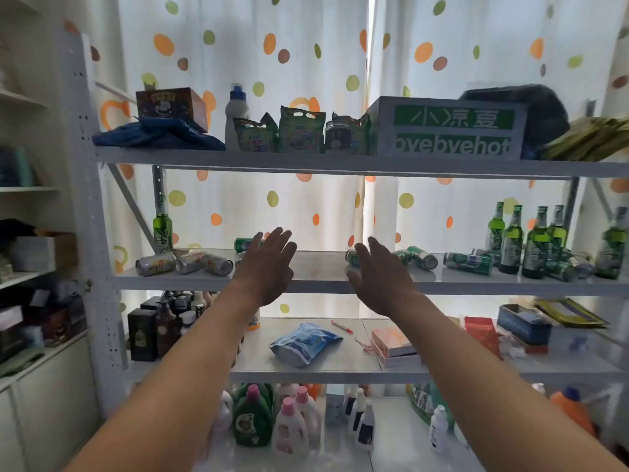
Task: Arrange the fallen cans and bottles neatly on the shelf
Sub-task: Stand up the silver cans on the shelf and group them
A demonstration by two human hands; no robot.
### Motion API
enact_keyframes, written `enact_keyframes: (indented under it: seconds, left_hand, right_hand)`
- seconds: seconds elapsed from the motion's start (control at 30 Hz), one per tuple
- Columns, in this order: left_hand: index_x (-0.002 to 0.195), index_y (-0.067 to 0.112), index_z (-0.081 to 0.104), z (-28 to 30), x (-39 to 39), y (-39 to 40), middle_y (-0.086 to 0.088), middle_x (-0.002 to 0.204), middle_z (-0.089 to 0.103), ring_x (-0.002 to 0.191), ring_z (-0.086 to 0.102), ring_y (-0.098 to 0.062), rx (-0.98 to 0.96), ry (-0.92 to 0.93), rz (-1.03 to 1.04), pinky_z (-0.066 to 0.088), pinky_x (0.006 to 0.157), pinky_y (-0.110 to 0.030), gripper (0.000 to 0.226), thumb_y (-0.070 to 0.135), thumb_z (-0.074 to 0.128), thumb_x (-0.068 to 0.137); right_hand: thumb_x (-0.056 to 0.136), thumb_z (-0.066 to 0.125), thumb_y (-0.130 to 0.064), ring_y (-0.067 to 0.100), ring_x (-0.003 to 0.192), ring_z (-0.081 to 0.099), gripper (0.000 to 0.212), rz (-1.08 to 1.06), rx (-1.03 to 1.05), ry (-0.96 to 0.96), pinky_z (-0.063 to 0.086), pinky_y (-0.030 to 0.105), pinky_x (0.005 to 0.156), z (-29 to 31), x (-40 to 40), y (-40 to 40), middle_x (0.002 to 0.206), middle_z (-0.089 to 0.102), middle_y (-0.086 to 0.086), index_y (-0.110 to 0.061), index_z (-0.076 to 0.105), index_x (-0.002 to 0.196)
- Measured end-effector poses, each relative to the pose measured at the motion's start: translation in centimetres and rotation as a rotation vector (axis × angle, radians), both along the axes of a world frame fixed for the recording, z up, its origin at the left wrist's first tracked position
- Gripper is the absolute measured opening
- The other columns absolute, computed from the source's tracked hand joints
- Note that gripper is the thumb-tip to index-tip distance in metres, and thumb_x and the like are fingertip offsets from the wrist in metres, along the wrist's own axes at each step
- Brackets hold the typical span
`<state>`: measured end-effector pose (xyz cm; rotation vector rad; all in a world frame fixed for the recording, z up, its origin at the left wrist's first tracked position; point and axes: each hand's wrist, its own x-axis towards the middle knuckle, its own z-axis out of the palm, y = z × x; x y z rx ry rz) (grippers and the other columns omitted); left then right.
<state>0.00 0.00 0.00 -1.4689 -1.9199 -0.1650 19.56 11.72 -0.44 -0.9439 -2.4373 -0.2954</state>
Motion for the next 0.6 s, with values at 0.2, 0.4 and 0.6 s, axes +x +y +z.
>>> enact_keyframes:
  seconds: [0.2, 0.4, 0.6]
  left_hand:
    - [0.141, 0.012, 0.038, -0.2, -1.8, 0.2, -0.006, 0.158, 0.021, 0.147, 0.012, -0.024, 0.019, -0.011, -0.015, 0.014, 0.118, -0.044, 0.048, 0.024, 0.044, 0.095]
    - [0.142, 0.015, 0.035, 0.2, -3.4, 0.4, -0.005, 0.160, 0.017, 0.148, 0.009, -0.023, 0.026, -0.040, -0.012, 0.013, 0.119, -0.046, 0.048, 0.025, 0.043, 0.097]
    - [0.140, 0.015, 0.040, -0.1, -5.7, -0.1, -0.003, 0.159, 0.021, 0.148, 0.012, -0.021, 0.135, -0.153, -0.066, 0.014, 0.119, -0.044, 0.045, 0.022, 0.045, 0.096]
  right_hand:
    - [0.102, 0.039, -0.042, 0.031, 0.147, 0.022, 0.061, 0.059, -0.111, 0.060, 0.026, 0.043, 0.115, 0.3, -2.6, -1.4, 0.162, 0.013, 0.012, -0.015, 0.019, 0.152]
    - [0.103, 0.038, -0.037, 0.032, 0.145, 0.025, 0.057, 0.111, -0.070, 0.055, 0.027, 0.042, 0.114, 1.3, -5.2, -2.9, 0.162, 0.012, 0.014, -0.013, 0.019, 0.152]
    - [0.102, 0.038, -0.032, 0.033, 0.142, 0.029, 0.056, 0.119, -0.025, 0.064, 0.023, 0.044, 0.116, 1.1, -8.8, -3.5, 0.160, 0.019, 0.015, -0.011, 0.019, 0.151]
